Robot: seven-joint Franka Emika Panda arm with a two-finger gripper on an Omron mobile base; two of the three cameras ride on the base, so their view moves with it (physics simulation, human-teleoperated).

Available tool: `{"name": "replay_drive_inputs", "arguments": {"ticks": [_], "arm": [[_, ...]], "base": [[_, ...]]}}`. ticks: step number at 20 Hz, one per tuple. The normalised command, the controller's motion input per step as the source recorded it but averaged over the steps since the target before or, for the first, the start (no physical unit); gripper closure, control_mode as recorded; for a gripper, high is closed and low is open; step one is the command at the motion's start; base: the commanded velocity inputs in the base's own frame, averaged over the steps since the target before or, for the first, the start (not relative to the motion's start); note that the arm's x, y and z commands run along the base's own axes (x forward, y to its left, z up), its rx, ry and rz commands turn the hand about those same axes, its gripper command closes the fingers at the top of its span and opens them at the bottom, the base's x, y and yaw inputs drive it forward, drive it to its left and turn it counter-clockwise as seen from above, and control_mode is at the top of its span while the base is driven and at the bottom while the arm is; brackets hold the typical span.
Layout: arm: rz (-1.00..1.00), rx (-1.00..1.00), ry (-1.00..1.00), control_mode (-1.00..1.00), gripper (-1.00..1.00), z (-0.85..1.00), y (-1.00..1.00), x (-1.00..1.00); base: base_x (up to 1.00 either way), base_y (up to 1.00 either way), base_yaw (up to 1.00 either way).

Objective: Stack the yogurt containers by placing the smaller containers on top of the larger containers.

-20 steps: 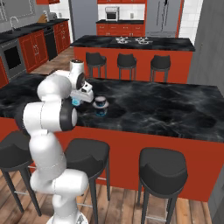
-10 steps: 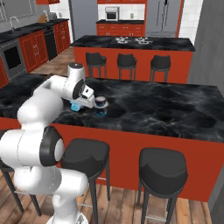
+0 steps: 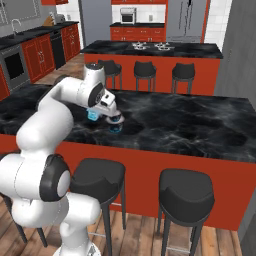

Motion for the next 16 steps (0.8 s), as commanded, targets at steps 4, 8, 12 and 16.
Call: {"name": "replay_drive_inputs", "arguments": {"ticks": [4, 8, 12, 16], "arm": [[0.0, 0.0, 0.0, -1.0, 1.0, 0.06, -0.38, 0.04], [0.0, 0.0, 0.0, -1.0, 1.0, 0.0, -0.17, 0.13], [0.0, 0.0, 0.0, -1.0, 1.0, 0.07, 0.0, 0.11], [0.0, 0.0, 0.0, -1.0, 1.0, 0.13, 0.0, 0.15]], "base": [[0.0, 0.0, 0.0], [0.0, 0.0, 0.0], [0.0, 0.0, 0.0], [0.0, 0.0, 0.0]]}}
